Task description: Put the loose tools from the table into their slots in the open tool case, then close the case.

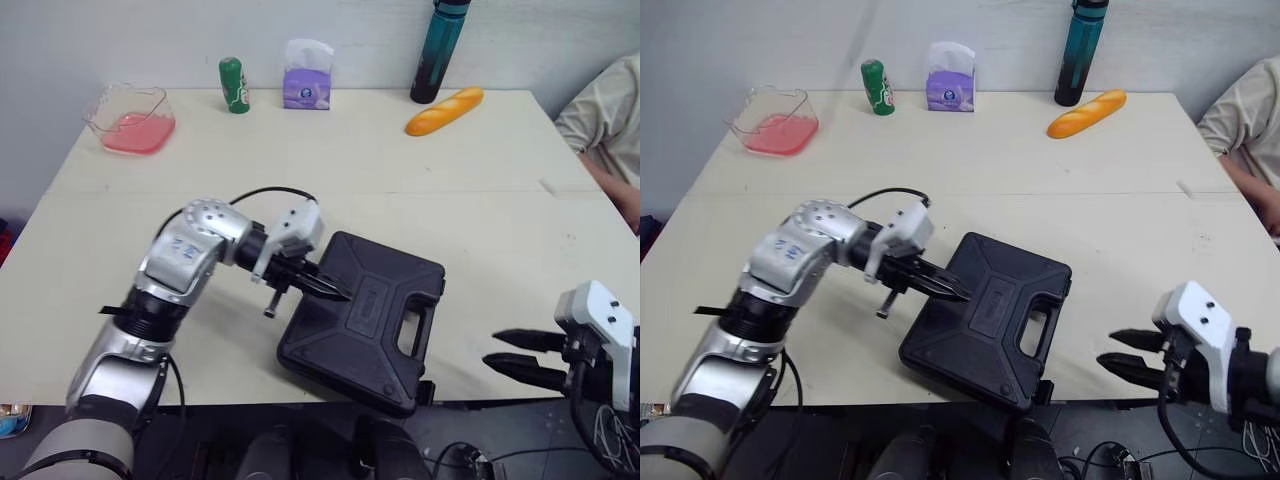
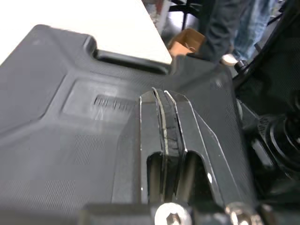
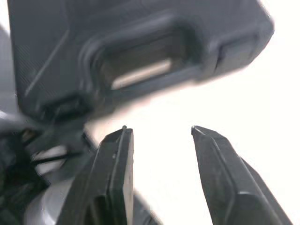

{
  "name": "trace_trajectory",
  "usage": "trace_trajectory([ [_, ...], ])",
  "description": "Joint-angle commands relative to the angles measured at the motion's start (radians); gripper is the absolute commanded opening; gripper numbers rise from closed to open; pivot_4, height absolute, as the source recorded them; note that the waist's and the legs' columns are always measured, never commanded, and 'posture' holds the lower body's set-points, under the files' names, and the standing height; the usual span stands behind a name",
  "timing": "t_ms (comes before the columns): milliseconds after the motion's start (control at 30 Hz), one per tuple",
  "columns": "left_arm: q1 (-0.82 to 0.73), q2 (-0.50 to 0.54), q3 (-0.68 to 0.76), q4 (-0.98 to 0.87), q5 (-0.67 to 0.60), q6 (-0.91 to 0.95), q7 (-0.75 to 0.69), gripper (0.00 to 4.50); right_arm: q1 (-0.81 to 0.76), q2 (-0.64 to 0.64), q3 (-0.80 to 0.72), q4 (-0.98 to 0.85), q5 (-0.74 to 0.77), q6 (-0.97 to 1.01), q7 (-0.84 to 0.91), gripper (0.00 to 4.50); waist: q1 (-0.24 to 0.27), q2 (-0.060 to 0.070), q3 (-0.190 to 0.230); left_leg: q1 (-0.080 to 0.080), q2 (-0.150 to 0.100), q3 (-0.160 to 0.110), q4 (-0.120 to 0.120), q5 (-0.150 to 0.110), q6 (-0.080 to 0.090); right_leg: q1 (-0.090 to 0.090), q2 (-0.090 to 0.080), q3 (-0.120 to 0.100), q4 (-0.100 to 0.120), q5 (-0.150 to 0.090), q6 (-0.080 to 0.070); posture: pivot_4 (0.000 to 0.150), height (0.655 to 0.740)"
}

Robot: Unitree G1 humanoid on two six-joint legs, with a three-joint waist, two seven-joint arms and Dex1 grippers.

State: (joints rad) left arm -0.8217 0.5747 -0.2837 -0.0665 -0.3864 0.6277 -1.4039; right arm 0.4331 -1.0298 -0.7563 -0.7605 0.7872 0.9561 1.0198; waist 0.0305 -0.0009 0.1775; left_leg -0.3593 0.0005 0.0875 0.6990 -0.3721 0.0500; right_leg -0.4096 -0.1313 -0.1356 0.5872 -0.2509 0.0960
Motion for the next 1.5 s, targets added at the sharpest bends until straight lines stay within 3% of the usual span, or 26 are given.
trace_trajectory([
  [33,0.018,-0.016,-0.019,-0.087,-0.020,-0.041,-0.010,0.00,0.059,0.004,-0.006,-0.043,-0.022,-0.048,0.055,1.81,0.007,0.000,0.000,0.000,-0.002,0.000,0.000,0.000,0.001,0.000,0.000,0.000,0.000,0.000,0.001,0.150,0.7327],
  [133,0.026,-0.052,-0.065,-0.113,-0.016,-0.040,0.000,0.00,0.086,0.005,0.075,-0.056,-0.085,-0.097,0.035,1.81,0.013,-0.001,0.000,-0.001,-0.003,0.001,0.002,0.000,0.003,0.001,-0.001,0.003,-0.002,0.003,0.005,0.150,0.7327],
  [167,0.031,-0.066,-0.091,-0.119,-0.003,-0.046,0.006,0.00,0.087,0.006,0.107,-0.058,-0.104,-0.112,0.023,1.59,0.015,-0.001,0.001,0.000,-0.004,0.001,0.002,0.001,0.004,0.001,-0.002,0.004,-0.003,0.004,0.006,0.150,0.7327],
  [300,0.049,-0.107,-0.209,-0.134,0.063,-0.067,0.030,0.00,0.046,0.017,0.214,-0.070,-0.116,-0.130,-0.024,0.05,0.020,-0.001,0.001,0.001,-0.004,0.001,0.002,0.000,0.003,0.001,-0.007,0.007,-0.004,0.003,0.006,0.150,0.7327],
  [500,0.071,-0.131,-0.369,-0.107,0.224,-0.192,0.071,0.00,0.000,0.016,0.345,-0.102,-0.123,-0.117,-0.077,0.05,0.021,-0.001,0.001,0.001,-0.001,0.001,0.002,0.001,-0.001,-0.001,-0.004,0.005,-0.002,0.001,0.002,0.150,0.7327],
  [733,0.060,-0.161,-0.438,-0.095,0.285,-0.151,0.110,0.00,-0.031,0.015,0.437,-0.119,-0.126,-0.108,-0.120,0.05,0.025,-0.001,0.000,0.003,0.000,0.001,0.002,0.001,0.000,0.001,-0.005,0.005,-0.003,0.001,0.001,0.150,0.7327],
  [1033,0.065,-0.166,-0.472,-0.076,0.334,-0.173,0.137,0.00,-0.256,0.087,0.471,-0.142,0.097,0.021,-0.247,0.05,0.009,-0.002,0.000,0.004,0.001,0.001,0.002,0.000,0.000,0.002,-0.006,0.005,-0.002,0.001,0.001,0.150,0.7327],
  [1133,0.063,-0.169,-0.470,-0.072,0.334,-0.173,0.140,0.00,-0.279,0.064,0.490,-0.154,0.092,0.046,-0.250,0.05,-0.004,-0.001,0.000,0.006,0.003,0.001,0.001,0.001,-0.001,0.002,-0.005,0.004,-0.001,0.000,-0.002,0.150,0.7327],
  [1233,0.060,-0.182,-0.443,-0.061,0.309,-0.150,0.148,0.00,-0.247,0.035,0.473,-0.147,0.065,0.042,-0.233,0.05,-0.003,-0.001,0.000,0.006,0.006,0.001,0.000,0.000,-0.003,0.002,-0.002,0.003,0.000,-0.002,-0.005,0.150,0.7327],
  [1400,0.009,-0.205,-0.206,-0.077,0.054,-0.050,0.071,0.00,-0.113,-0.024,0.244,-0.115,0.028,-0.017,-0.093,0.05,0.004,-0.002,0.001,0.003,0.004,0.001,0.002,0.000,-0.002,0.000,-0.002,0.003,0.000,-0.001,-0.003,0.150,0.7327],
  [1500,-0.036,-0.172,-0.098,-0.017,0.019,-0.033,0.082,0.00,-0.077,-0.026,0.120,-0.065,-0.002,-0.060,-0.030,0.05,0.007,-0.003,0.001,0.002,0.004,0.001,0.003,0.000,-0.001,0.000,-0.002,0.003,0.000,-0.001,-0.003,0.150,0.7327],
])
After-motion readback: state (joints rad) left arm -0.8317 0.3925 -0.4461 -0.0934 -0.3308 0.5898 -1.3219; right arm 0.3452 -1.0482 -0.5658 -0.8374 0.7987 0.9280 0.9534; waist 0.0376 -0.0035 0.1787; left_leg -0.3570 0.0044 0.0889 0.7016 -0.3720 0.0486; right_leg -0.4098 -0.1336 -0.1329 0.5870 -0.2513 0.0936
